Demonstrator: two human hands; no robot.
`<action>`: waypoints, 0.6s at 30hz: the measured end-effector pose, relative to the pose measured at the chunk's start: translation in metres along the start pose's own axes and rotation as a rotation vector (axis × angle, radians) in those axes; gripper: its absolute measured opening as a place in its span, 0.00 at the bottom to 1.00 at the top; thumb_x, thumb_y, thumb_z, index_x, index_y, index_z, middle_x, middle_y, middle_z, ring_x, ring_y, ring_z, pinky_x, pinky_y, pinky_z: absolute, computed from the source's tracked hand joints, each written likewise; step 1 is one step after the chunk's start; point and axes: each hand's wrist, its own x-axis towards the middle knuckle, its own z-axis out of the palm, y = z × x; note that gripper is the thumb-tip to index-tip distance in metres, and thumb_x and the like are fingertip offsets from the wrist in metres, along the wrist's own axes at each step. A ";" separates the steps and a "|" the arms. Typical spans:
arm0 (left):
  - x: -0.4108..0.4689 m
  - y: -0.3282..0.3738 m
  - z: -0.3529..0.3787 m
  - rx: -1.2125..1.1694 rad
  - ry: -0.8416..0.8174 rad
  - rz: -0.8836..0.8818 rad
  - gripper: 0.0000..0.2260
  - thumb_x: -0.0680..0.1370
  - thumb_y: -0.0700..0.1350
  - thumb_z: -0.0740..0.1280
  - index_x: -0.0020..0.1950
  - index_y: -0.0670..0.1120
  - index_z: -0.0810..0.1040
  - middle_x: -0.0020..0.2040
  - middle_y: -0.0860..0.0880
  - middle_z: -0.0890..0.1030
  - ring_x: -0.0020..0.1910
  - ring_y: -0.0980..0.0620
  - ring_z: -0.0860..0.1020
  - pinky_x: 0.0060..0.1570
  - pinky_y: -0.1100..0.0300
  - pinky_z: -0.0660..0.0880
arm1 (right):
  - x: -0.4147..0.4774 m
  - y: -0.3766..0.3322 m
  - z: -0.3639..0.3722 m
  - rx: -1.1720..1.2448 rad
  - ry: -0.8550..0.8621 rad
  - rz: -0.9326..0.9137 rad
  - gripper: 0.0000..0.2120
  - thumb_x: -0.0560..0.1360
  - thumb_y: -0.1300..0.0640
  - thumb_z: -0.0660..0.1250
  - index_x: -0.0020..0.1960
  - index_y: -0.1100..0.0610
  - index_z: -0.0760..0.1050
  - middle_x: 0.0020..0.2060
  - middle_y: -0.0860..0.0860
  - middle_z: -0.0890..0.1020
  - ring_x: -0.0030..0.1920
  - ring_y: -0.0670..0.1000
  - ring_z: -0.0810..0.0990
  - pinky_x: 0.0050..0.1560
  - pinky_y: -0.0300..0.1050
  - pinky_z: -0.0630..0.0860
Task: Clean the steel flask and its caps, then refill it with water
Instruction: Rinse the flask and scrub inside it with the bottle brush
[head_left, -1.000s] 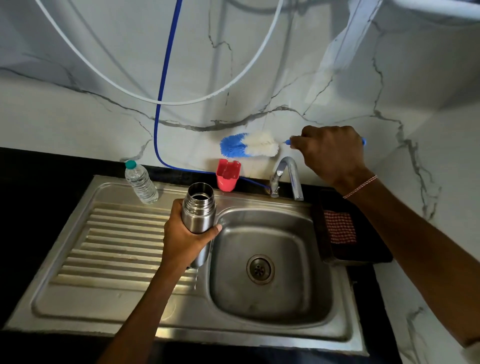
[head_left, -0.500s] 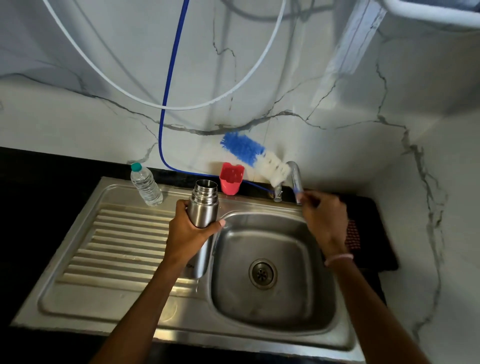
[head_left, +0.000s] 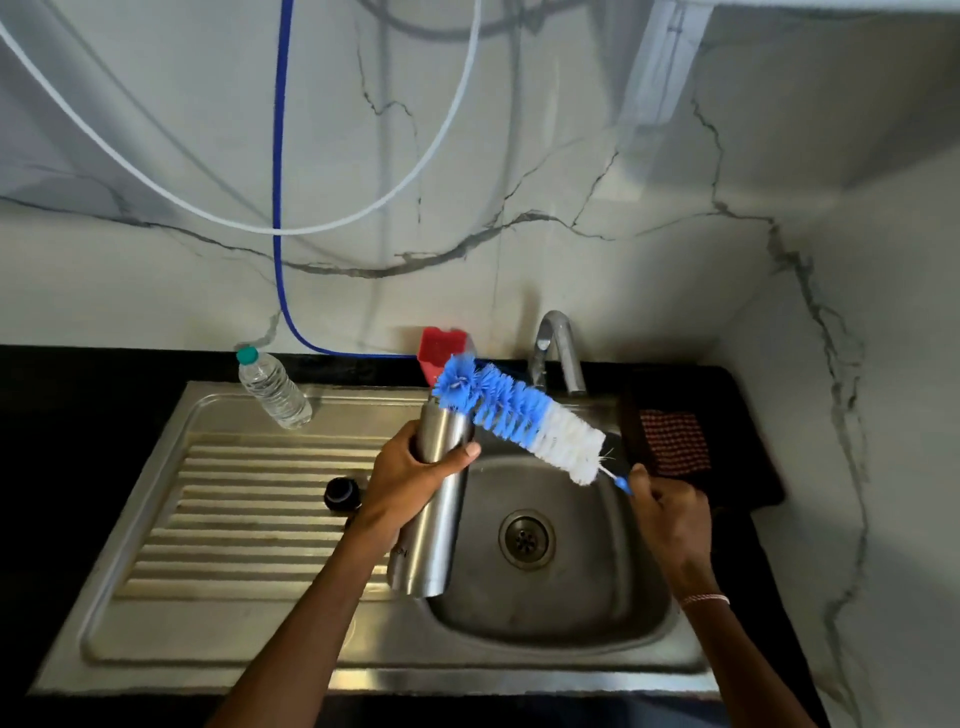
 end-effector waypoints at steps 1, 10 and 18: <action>-0.001 -0.002 0.007 0.020 -0.006 -0.002 0.20 0.68 0.56 0.82 0.55 0.52 0.81 0.46 0.53 0.87 0.45 0.54 0.85 0.47 0.58 0.78 | 0.000 0.003 0.002 -0.039 0.016 0.014 0.28 0.76 0.41 0.59 0.24 0.59 0.70 0.20 0.51 0.70 0.26 0.56 0.73 0.31 0.46 0.63; -0.012 -0.004 0.042 0.244 -0.081 0.074 0.24 0.67 0.47 0.82 0.59 0.55 0.76 0.50 0.55 0.85 0.45 0.61 0.83 0.44 0.66 0.79 | 0.003 -0.009 0.020 -0.118 0.123 -0.019 0.19 0.77 0.50 0.69 0.32 0.60 0.81 0.28 0.57 0.81 0.32 0.62 0.80 0.34 0.45 0.69; -0.020 -0.003 0.044 0.299 -0.121 -0.033 0.30 0.64 0.46 0.82 0.59 0.50 0.71 0.49 0.51 0.82 0.45 0.53 0.83 0.44 0.56 0.81 | 0.006 0.000 0.006 -0.149 0.137 -0.011 0.21 0.75 0.45 0.63 0.35 0.60 0.82 0.31 0.60 0.82 0.35 0.64 0.82 0.37 0.49 0.74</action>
